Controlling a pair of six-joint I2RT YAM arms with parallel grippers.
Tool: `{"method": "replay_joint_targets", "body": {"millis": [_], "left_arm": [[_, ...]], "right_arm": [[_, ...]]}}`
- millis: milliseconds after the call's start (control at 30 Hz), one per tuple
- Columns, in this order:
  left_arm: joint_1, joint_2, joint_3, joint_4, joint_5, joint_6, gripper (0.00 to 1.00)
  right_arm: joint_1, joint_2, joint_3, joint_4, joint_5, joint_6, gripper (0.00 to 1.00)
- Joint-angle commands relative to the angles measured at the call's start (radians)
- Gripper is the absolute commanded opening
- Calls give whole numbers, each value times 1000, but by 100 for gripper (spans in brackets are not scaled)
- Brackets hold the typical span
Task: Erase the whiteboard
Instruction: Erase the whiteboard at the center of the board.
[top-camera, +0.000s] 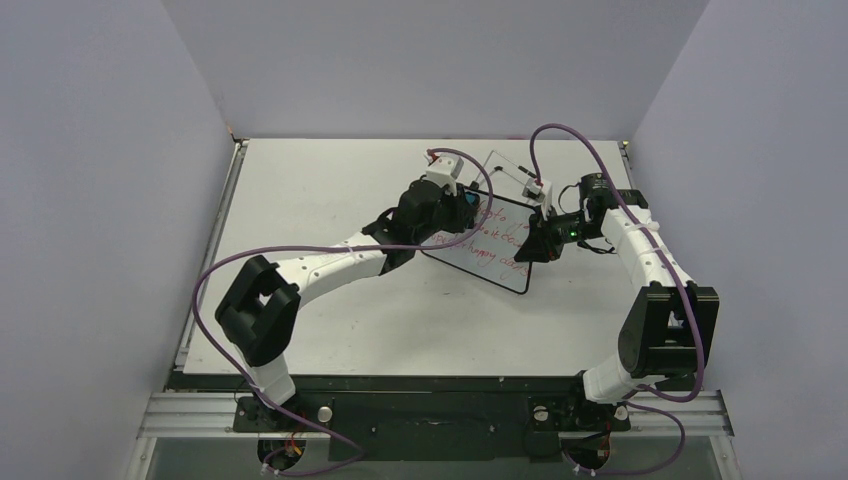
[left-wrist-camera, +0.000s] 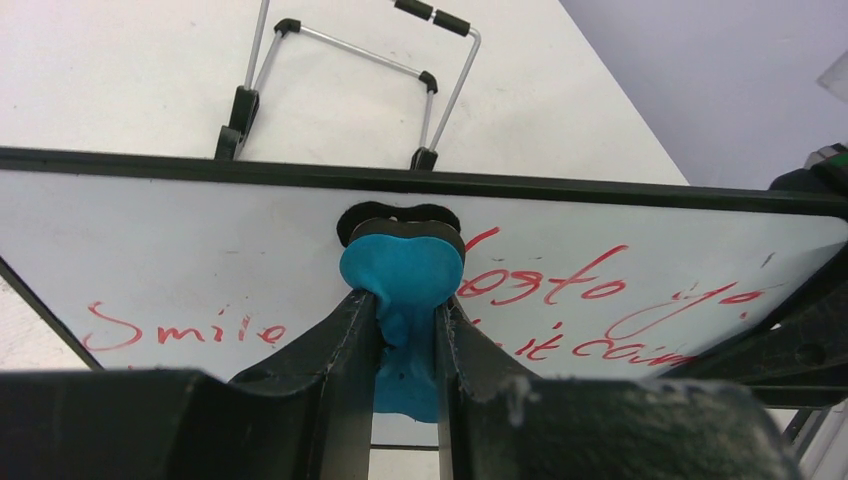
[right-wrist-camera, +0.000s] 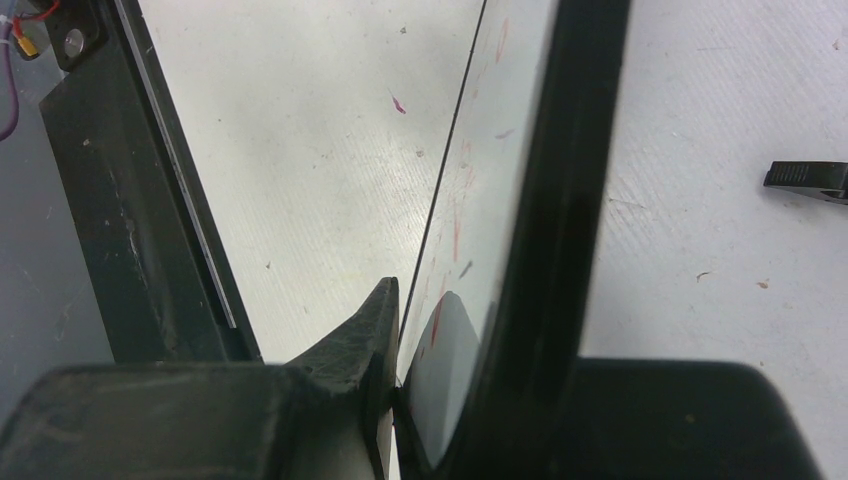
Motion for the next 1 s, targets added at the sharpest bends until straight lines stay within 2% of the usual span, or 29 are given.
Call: {"method": "replay_joint_targets", "body": {"millis": [0,167,400,533,700,967], "left_arm": [[-4,-47,27,159,32,22,0],[9,-32,22,115,-1,10,0],[28,-35,-186,151,-28,-36,0],[37,-30,-257,178,-28,-44,0],[39,-30,-228,182,-1,-38,0],[-24,-31,-54,147,22,1,0]], "right_arm": [[53,9,-4,-161,5,-83,0],[54,8,-5,-161,5,-83,0],[53,8,-4,-163,4,-85,0],[54,12,-2,-167,4,-87,0],[54,11,-3,-166,4,-87,0],[53,13,-3,-168,5,-88,0]]}}
